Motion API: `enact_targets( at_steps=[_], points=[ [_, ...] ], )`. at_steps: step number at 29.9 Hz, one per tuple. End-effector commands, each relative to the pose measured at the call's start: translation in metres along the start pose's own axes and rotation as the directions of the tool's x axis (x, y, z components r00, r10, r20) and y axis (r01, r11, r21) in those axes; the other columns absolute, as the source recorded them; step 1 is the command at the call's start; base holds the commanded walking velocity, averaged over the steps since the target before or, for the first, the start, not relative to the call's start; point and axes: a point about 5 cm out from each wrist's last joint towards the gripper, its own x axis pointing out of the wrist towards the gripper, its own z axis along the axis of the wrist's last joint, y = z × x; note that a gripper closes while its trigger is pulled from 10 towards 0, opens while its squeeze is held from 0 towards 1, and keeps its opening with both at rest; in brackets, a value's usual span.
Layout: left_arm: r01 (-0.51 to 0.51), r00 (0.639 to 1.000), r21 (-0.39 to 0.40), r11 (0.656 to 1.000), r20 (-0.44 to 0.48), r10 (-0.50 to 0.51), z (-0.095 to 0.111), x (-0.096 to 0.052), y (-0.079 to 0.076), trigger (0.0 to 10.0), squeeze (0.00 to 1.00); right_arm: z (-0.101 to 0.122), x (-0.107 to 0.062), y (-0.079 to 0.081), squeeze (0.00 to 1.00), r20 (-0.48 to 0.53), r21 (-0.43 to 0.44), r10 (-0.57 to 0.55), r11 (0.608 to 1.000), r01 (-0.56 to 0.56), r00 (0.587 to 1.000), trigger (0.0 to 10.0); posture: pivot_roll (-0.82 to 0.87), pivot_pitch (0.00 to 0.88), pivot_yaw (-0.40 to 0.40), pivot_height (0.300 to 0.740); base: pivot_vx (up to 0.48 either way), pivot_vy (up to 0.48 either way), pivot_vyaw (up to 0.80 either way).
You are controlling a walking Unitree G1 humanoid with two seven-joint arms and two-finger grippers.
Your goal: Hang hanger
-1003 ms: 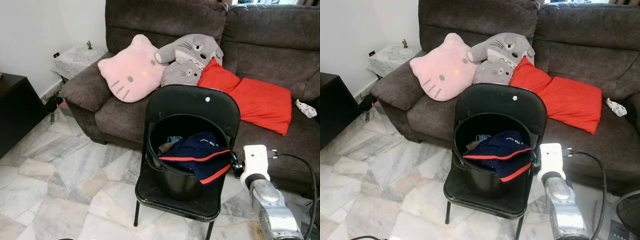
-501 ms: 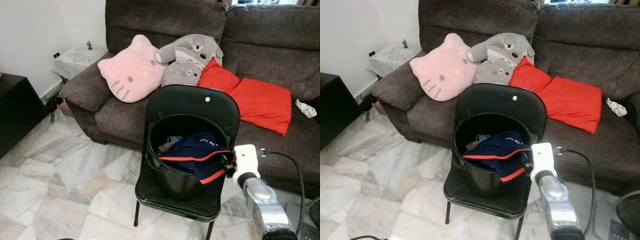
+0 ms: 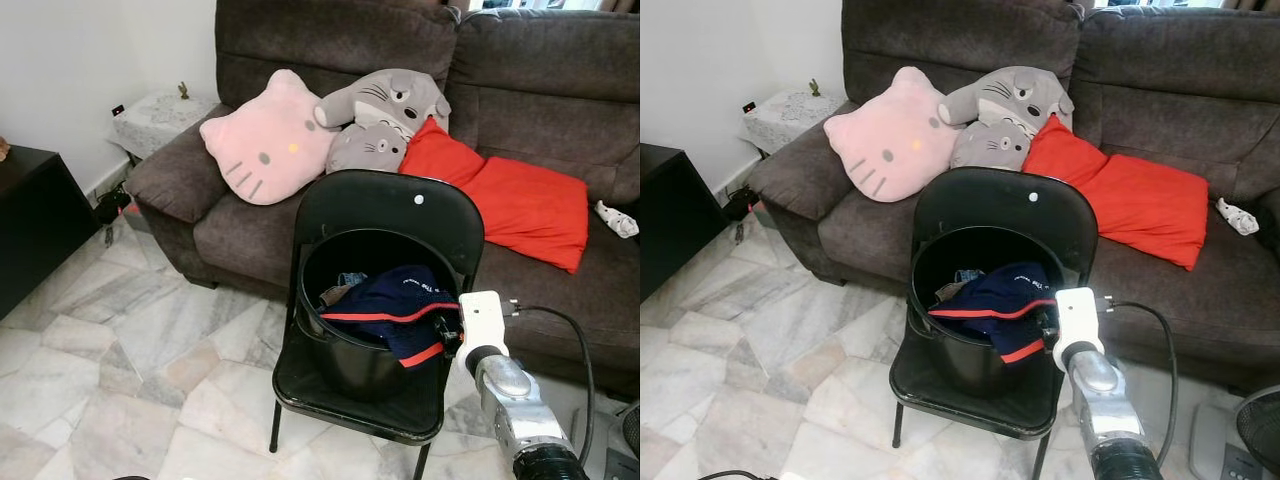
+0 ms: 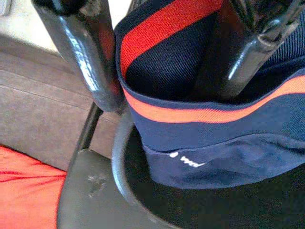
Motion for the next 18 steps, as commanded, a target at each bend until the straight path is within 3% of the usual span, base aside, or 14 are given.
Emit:
enact_targets(
  at_steps=[1, 6, 7, 18],
  points=[
    [-0.008, 1.000, 0.009, 1.000, -0.031, 0.008, -0.0086, -0.0014, 0.0038, 10.0, 0.00, 0.0060, 0.0020, -0.0056, 0.00, 0.013, 0.022, -0.037, 0.999, 0.037, 0.999, 10.0, -0.10, 0.103, 0.055, 0.740, 0.000, 0.000, 0.00],
    [-0.006, 1.000, 0.011, 1.000, -0.030, 0.006, -0.0084, -0.0014, 0.0039, 10.0, 0.00, 0.0094, 0.0035, -0.0083, 0.00, 0.014, -0.031, -0.041, 0.999, 0.041, 0.999, 10.0, -0.10, 0.100, 0.055, 0.740, 0.000, 0.000, 0.00],
    [-0.006, 1.000, 0.012, 1.000, -0.030, 0.006, -0.0083, -0.0014, 0.0039, 10.0, 0.00, 0.0099, 0.0039, -0.0077, 1.00, 0.017, -0.042, -0.027, 0.999, 0.028, 0.999, 10.0, -0.10, 0.099, 0.056, 0.740, 0.000, 0.000, 0.00],
    [-0.007, 1.000, 0.014, 1.000, -0.030, 0.008, -0.0085, -0.0015, 0.0043, 10.0, 0.00, 0.0124, 0.0074, -0.0045, 1.00, 0.005, -0.141, 0.045, 0.989, -0.044, 0.999, 10.0, -0.09, 0.089, 0.057, 0.740, 0.000, 0.000, 0.00]
  ],
)
